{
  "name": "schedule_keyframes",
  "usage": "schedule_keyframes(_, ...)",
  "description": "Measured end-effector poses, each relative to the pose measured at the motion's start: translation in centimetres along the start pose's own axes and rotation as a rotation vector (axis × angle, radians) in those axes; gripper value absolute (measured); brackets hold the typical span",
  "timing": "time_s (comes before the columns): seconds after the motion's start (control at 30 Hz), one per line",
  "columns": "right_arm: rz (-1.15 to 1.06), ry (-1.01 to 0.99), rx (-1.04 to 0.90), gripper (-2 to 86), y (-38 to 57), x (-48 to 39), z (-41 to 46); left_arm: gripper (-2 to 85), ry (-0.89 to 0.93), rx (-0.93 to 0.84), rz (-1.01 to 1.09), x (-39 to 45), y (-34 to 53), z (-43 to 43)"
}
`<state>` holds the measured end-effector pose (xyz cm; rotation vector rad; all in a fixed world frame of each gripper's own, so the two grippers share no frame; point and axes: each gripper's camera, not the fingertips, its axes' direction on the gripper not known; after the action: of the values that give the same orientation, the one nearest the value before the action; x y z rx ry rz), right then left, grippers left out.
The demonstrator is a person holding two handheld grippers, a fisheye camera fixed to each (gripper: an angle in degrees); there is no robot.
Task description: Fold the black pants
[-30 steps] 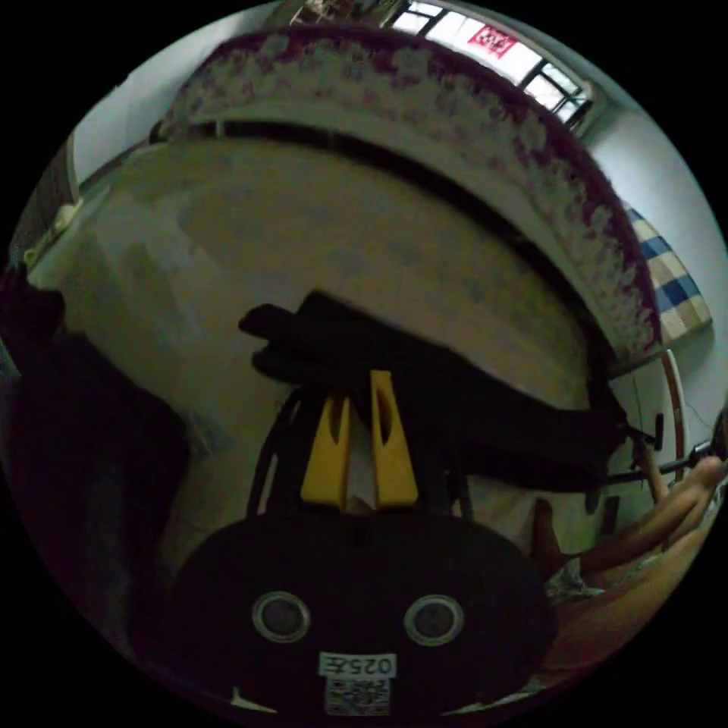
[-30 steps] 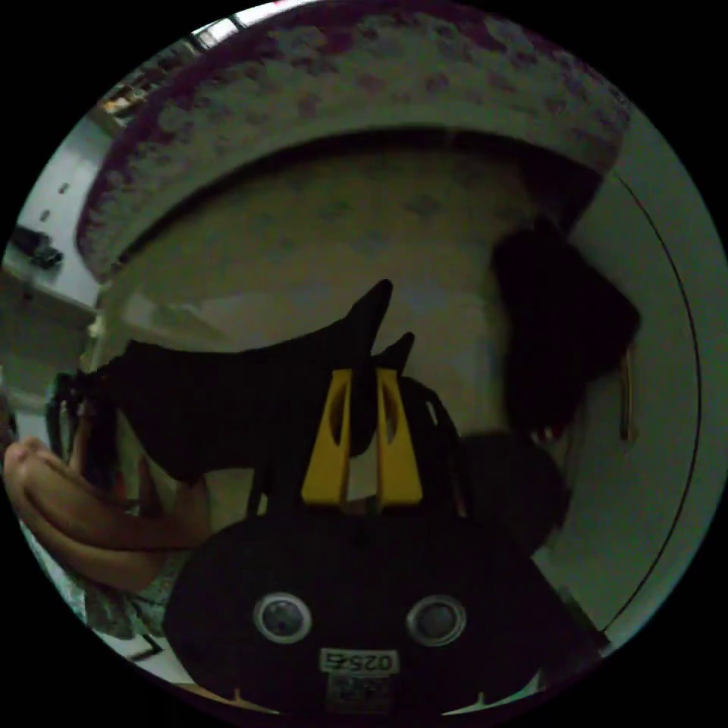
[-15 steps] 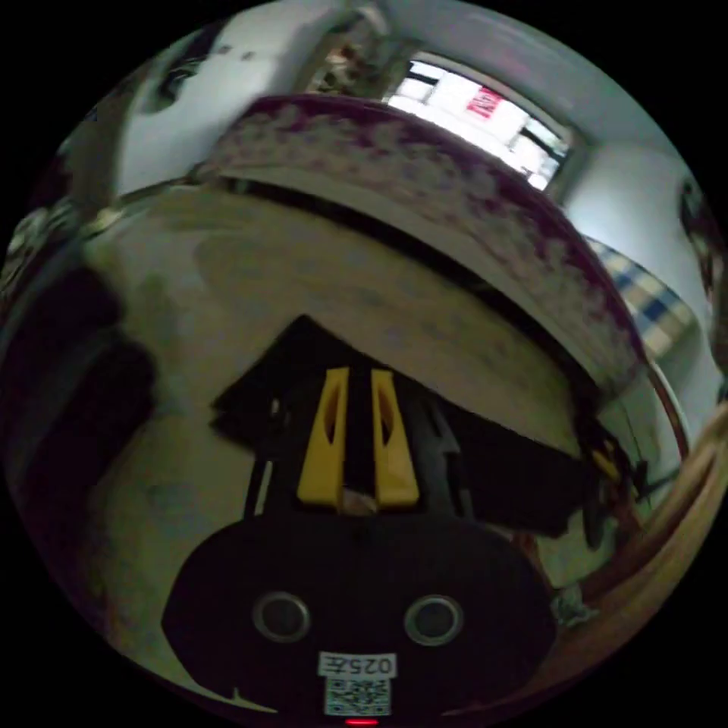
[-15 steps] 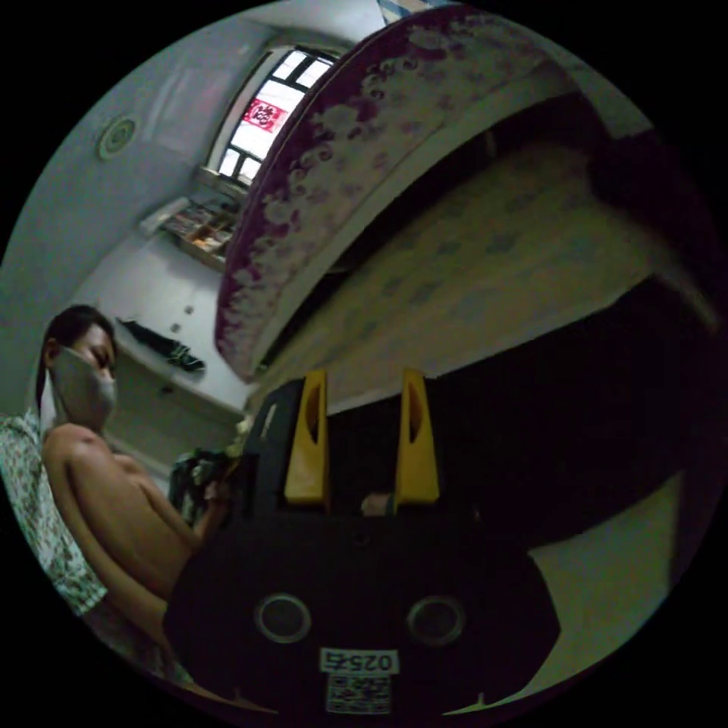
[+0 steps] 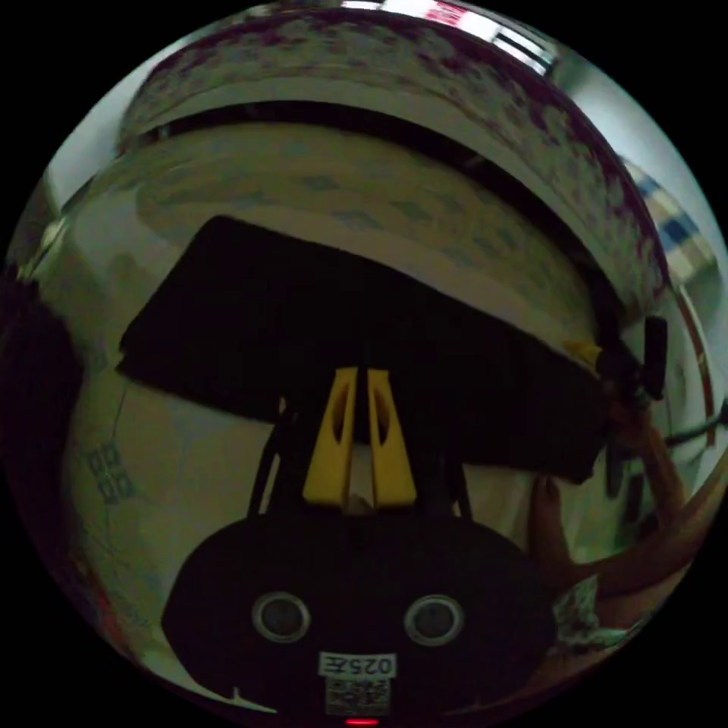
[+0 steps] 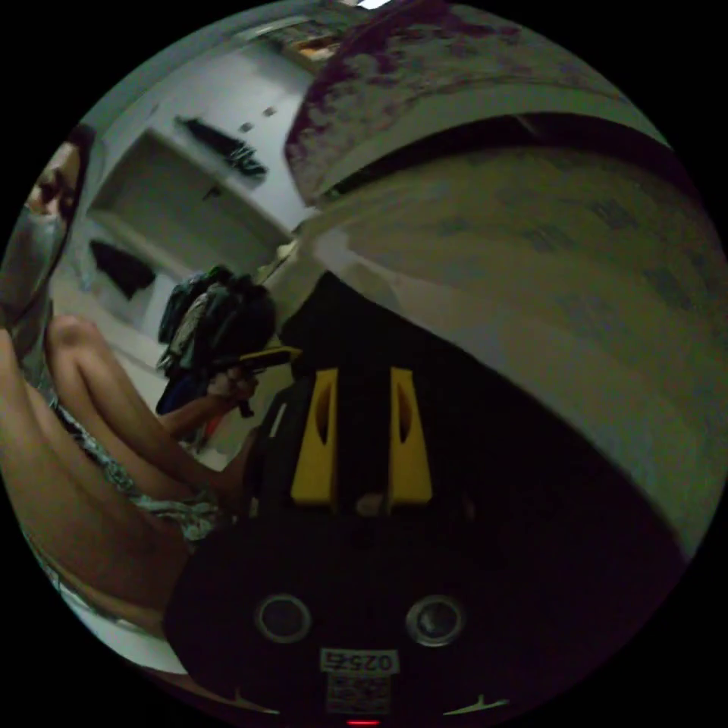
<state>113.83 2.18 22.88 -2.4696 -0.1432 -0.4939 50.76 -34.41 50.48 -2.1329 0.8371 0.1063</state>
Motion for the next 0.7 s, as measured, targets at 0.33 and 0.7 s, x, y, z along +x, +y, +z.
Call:
schedule_keyframes(0.33,-0.518,-0.204,-0.403,17.4,-21.5,-2.2,25.8,13.0,0.131,0.260,-0.727,-19.1,6.3,-3.0)
schedule_keyframes(0.7,-0.385,-0.467,-0.675,11.8,-31.0,0.8,45.7,6.2,0.295,0.361,-0.793,-24.9,4.4,1.1)
